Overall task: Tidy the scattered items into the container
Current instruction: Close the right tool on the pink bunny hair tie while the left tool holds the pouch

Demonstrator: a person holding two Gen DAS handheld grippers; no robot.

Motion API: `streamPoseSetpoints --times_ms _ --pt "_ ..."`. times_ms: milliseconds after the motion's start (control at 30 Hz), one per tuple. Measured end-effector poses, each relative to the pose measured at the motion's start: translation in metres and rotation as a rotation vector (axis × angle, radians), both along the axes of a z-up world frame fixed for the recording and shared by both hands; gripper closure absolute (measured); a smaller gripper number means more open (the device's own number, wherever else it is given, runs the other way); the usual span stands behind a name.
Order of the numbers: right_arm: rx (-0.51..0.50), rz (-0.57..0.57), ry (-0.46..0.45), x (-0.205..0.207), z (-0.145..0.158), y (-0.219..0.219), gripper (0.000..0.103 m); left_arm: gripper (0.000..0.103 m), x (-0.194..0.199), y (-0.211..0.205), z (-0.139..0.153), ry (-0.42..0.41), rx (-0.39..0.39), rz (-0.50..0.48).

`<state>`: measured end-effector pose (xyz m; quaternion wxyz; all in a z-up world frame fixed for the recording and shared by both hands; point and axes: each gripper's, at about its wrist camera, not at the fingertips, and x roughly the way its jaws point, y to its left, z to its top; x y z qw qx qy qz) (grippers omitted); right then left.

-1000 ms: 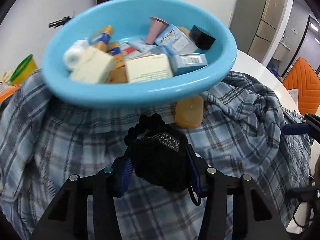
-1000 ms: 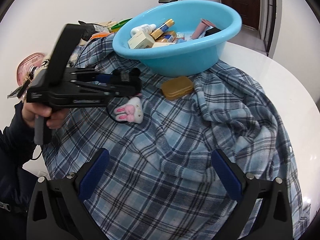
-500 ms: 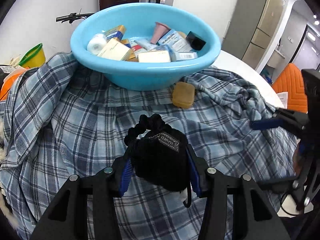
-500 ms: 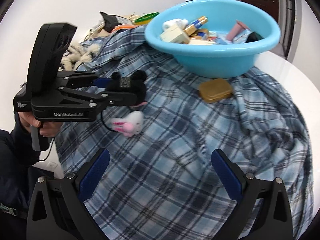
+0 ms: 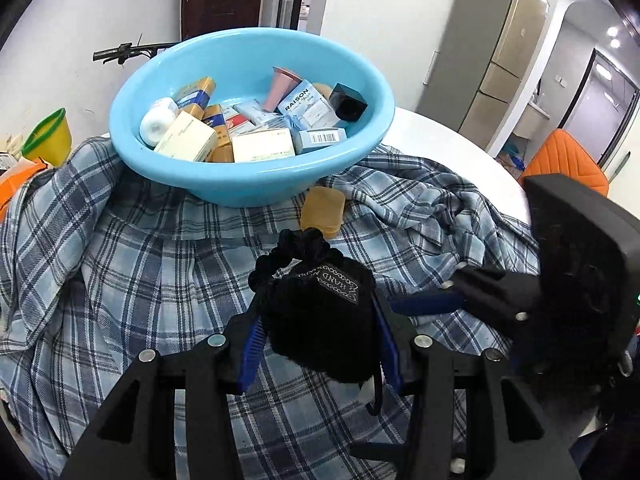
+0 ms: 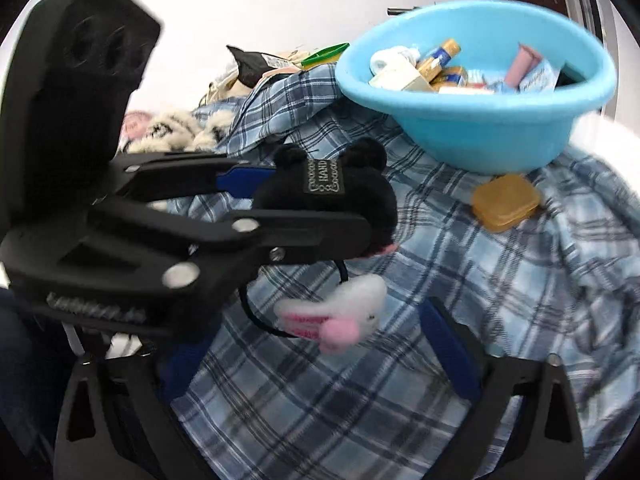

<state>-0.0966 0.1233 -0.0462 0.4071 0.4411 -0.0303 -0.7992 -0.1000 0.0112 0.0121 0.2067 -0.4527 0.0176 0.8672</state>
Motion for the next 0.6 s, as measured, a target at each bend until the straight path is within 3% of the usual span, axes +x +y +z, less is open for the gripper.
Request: streamPoseSetpoints --times_ms 33,100,333,600 --pt "-0.011 0.001 -0.015 -0.002 -0.002 -0.001 0.047 0.052 0.000 0.000 -0.001 -0.002 0.001 -0.001" --pt "0.008 0.001 -0.036 -0.003 -0.008 -0.002 0.072 0.052 -0.001 -0.002 -0.003 -0.005 -0.002 0.009" --pt "0.099 -0.047 -0.004 0.013 -0.010 0.022 0.074 0.052 -0.006 -0.019 -0.012 -0.009 -0.030 0.072" --pt "0.112 -0.121 0.005 0.016 0.000 0.056 0.074 0.052 -0.005 -0.018 -0.022 -0.036 -0.035 0.061"
